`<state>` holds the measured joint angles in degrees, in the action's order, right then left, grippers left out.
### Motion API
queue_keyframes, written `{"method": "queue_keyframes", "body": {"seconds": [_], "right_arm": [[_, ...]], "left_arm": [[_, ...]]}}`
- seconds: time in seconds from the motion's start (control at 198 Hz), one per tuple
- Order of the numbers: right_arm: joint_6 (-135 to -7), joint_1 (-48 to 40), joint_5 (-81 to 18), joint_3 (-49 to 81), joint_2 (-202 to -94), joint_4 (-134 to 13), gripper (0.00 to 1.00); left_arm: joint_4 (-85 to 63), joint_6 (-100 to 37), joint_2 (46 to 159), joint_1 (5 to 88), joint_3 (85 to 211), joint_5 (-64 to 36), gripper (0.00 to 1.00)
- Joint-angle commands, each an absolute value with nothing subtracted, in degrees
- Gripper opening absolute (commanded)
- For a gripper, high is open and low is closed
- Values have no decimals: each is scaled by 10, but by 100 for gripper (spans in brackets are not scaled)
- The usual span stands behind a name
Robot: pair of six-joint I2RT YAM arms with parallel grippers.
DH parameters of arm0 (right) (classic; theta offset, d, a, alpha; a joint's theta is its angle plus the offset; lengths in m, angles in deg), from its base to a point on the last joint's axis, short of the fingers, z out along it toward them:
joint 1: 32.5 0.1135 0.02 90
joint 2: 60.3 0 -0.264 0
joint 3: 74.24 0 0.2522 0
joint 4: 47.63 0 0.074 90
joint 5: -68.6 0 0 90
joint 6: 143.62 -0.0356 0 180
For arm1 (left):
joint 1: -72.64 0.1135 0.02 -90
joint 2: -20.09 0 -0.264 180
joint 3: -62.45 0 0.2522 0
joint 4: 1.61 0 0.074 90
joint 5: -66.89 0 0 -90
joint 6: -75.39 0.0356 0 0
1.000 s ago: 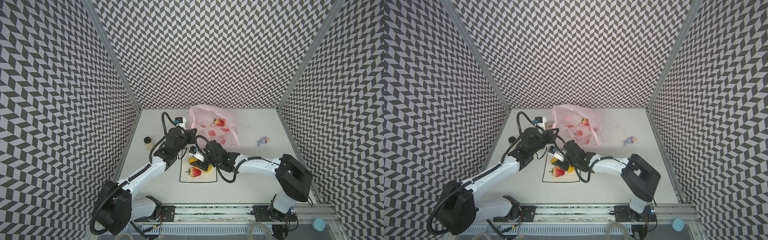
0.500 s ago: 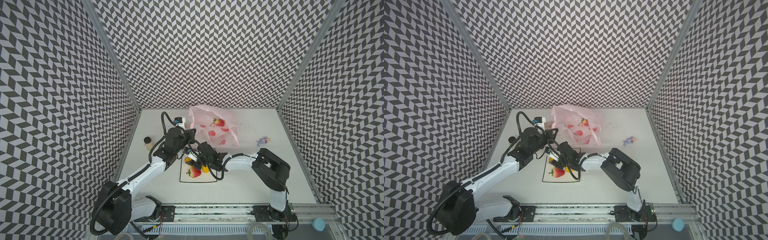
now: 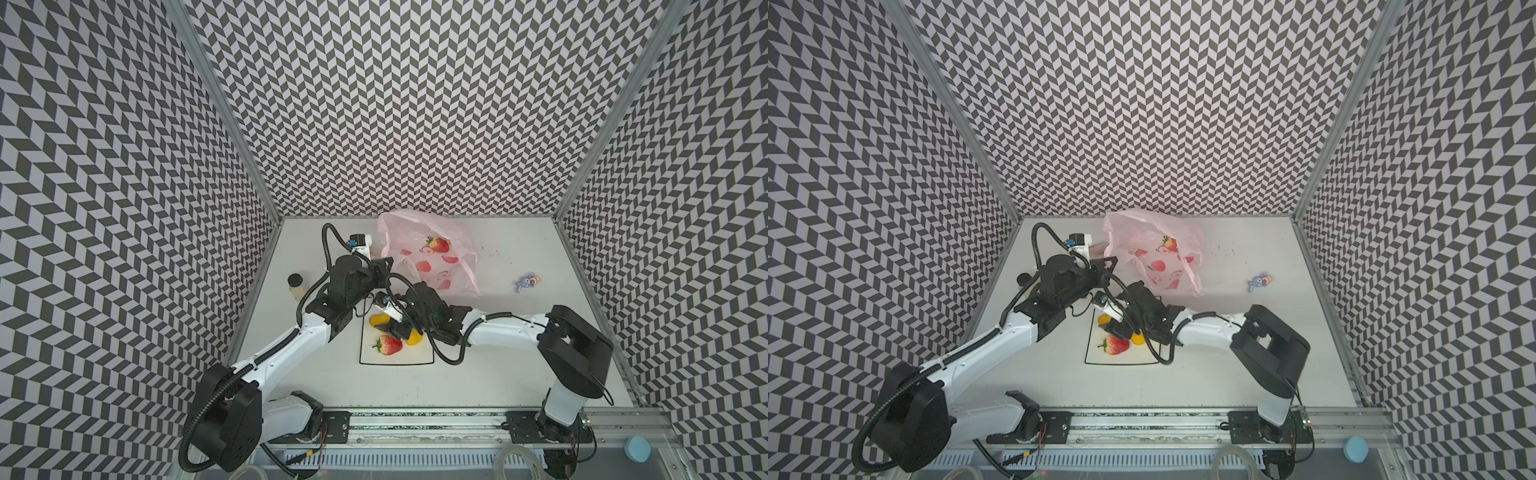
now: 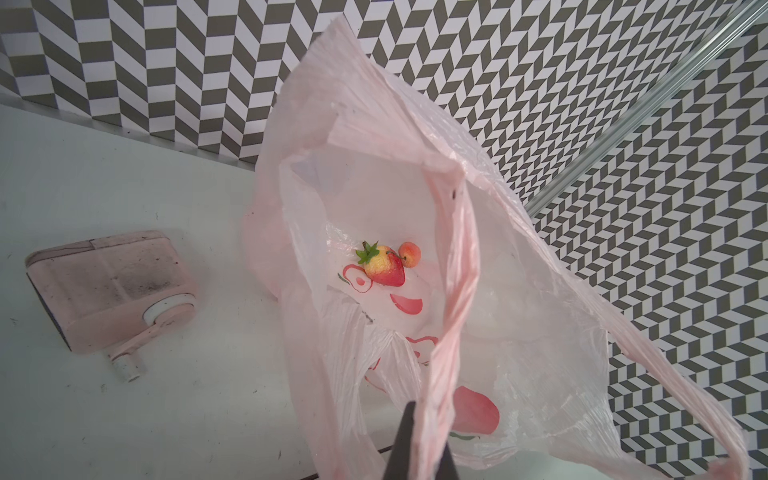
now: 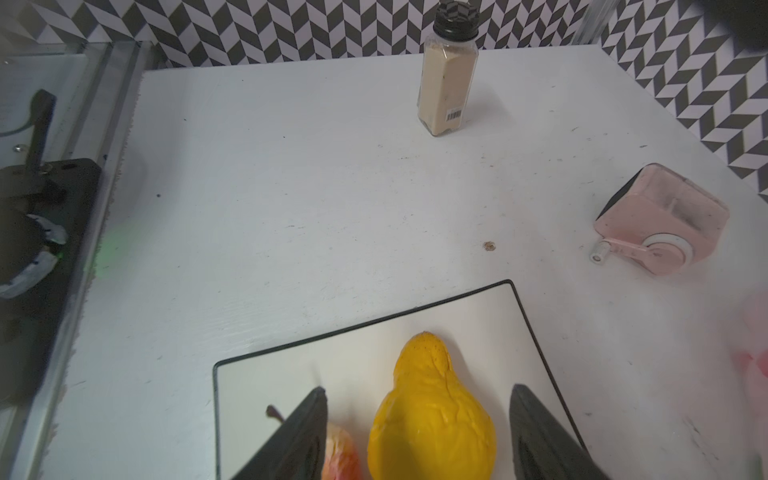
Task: Take the fake fruits out of the plastic bag
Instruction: 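Lift the yellow pear out, lower it onto the mat, open right gripper, then reach the right gripper back into the bag toward the strawberry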
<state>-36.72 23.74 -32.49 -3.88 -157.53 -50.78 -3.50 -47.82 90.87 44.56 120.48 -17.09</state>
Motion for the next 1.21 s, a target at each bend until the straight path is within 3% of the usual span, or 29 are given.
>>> {"method": "queue_keyframes", "body": {"seconds": [0.0,0.152,0.318,0.455,0.596,0.758,0.98,1.207], "right_arm": [[-354,251,-319,-87,-1491,-508,66],[-373,252,-294,-144,-1381,-521,63],[-466,235,-193,-162,-1298,-503,61],[-558,197,-145,-141,-1294,-490,54],[-599,156,-138,-76,-1357,-544,48],[-522,125,-121,-40,-1422,-542,45],[-310,95,-53,18,-1532,-536,39],[-155,80,30,68,-1643,-493,38]], "left_arm": [[-33,-471,897,449,1216,-161,0],[-29,-474,900,449,1216,-150,0],[-27,-476,900,447,1213,-140,0],[-28,-468,900,439,1214,-129,0],[-40,-457,897,427,1221,-132,0],[-52,-448,891,411,1223,-141,0],[-64,-448,877,399,1211,-148,0],[-75,-442,868,390,1212,-149,0]]}}
